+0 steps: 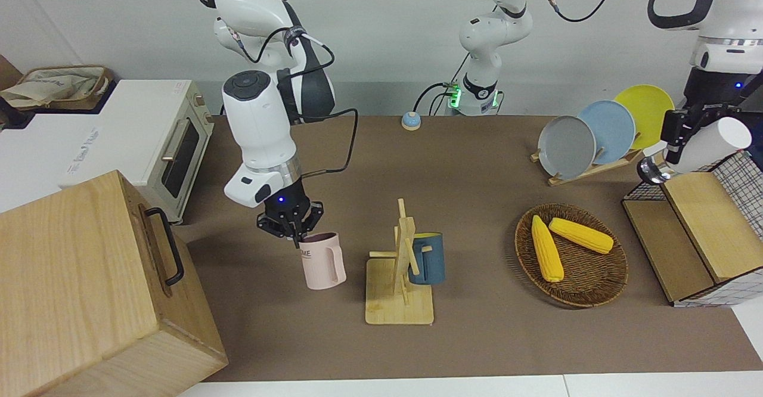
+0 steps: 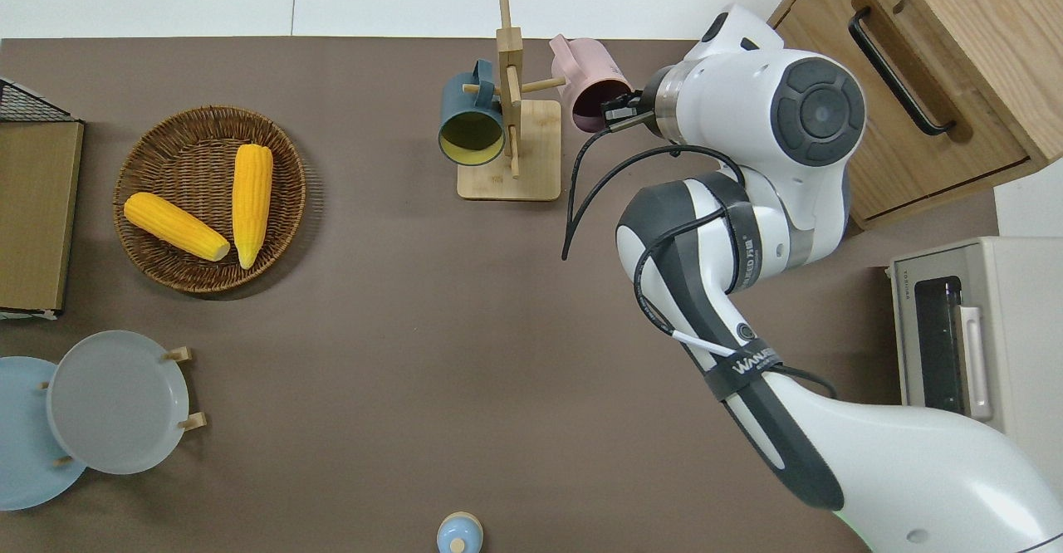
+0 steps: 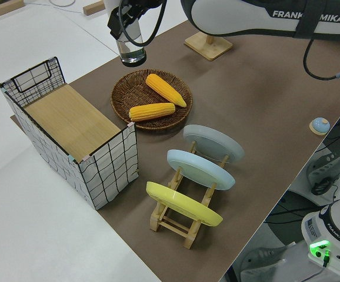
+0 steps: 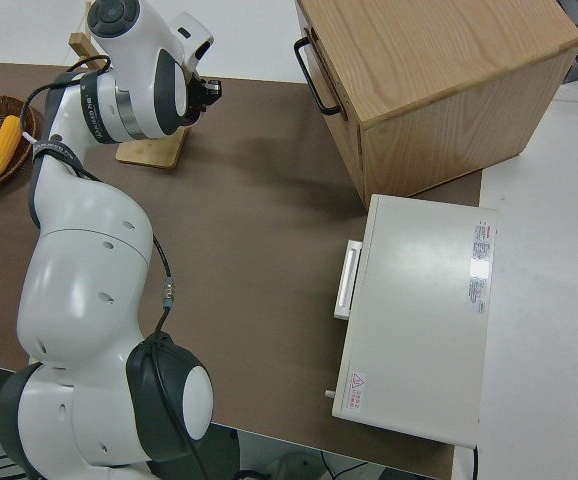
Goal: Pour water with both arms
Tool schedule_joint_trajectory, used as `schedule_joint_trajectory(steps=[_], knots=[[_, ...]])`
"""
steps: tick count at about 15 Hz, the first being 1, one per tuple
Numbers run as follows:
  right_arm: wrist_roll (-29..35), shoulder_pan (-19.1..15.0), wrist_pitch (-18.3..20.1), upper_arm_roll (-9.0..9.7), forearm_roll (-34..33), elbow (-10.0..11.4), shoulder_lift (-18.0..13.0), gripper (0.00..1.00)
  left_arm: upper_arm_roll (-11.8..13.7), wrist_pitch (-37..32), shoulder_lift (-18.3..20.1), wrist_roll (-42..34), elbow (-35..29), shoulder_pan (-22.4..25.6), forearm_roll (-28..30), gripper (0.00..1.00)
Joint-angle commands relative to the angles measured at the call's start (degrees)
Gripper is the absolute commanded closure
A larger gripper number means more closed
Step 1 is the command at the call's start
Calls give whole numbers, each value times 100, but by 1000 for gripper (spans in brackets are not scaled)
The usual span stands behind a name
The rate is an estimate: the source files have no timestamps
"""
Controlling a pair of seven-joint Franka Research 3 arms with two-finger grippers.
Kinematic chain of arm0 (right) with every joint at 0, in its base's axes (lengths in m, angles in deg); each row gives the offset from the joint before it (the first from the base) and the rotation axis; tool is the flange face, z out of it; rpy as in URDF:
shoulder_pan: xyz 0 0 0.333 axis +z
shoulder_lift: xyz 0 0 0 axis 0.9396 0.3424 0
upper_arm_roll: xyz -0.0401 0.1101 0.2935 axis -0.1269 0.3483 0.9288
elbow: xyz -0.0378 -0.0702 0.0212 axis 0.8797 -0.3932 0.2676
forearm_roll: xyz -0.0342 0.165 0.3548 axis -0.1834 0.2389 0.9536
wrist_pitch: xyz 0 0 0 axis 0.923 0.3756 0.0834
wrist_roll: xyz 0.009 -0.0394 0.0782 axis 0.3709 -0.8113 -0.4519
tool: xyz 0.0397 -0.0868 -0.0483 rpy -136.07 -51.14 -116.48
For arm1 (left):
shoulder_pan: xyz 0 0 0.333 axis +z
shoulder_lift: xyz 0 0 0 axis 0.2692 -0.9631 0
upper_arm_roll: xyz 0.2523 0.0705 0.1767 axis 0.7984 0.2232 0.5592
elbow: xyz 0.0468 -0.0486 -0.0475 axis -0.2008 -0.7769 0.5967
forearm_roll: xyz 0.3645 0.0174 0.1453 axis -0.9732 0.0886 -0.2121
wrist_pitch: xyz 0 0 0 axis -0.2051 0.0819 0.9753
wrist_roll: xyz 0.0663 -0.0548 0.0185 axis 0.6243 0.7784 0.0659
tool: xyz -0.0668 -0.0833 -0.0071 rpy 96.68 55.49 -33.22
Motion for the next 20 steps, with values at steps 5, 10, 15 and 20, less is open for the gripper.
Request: schedule_joint_trajectory(steps=[5,10,15,20], knots=[[516,71,2308,111,146,270,-325,1000,-542,177,2307,567,-2911,-459,92,1000],[2195,817,2222,305,1182,332,-211,1000,-464,239,3197,392,-4047,-1091,470,1000],[3620,1511,1670,340,1754,227,183,1000,-340,257,3804,-417,-4927,-1189,955,1000],[4131,1785,1325,358,2361,-151,597,1000,-375,239,3787,-408,-4971,-1207,955,1000]])
